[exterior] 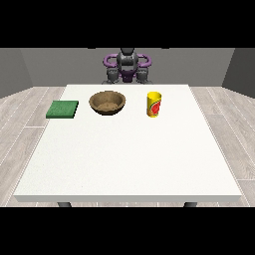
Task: Pick the cup and pour the ball into the bowl, then pick the bowl and place it on the pad
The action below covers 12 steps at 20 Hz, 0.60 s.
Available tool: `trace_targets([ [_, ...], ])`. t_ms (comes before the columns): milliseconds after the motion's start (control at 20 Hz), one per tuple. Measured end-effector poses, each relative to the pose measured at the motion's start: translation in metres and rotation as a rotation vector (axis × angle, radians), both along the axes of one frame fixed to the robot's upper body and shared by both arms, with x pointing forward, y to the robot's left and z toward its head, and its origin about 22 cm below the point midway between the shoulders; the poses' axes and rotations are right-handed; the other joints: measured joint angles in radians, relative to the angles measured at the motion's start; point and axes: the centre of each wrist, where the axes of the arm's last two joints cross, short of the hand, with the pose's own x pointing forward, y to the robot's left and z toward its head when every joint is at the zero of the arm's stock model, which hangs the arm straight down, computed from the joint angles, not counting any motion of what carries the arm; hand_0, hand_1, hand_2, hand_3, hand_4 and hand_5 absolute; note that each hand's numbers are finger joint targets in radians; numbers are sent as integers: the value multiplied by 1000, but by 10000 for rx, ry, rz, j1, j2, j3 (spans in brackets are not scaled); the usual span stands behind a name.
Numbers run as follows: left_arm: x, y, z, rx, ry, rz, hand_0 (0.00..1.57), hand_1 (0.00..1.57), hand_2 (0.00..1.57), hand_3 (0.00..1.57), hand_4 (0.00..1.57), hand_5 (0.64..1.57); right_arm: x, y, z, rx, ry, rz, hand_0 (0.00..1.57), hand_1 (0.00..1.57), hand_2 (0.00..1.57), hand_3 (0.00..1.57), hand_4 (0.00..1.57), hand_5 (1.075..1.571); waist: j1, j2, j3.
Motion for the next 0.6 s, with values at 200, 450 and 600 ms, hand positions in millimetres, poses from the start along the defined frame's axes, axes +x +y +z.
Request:
trace_targets([
  [200, -7, -14, 13, -1510, 676, -422, 0, 0, 0, 0, 0, 1539, -5, 36, 11, 576, 1133, -133, 0, 0, 0, 0, 625, 1568, 503, -967, 23],
  [450, -17, -15, 22, -1983, 921, -835, 0, 0, 0, 0, 0, 1520, -20, 85, 29, 812, 1633, -39, 0, 0, 0, 0, 356, 1569, 397, -826, 37],
  [600, -4, -21, 35, -1750, -96, -915, 0, 0, 0, 0, 0, 1507, -11, 103, 52, 460, 628, 308, 0, 0, 0, 0, 131, 1570, 92, 356, 38],
])
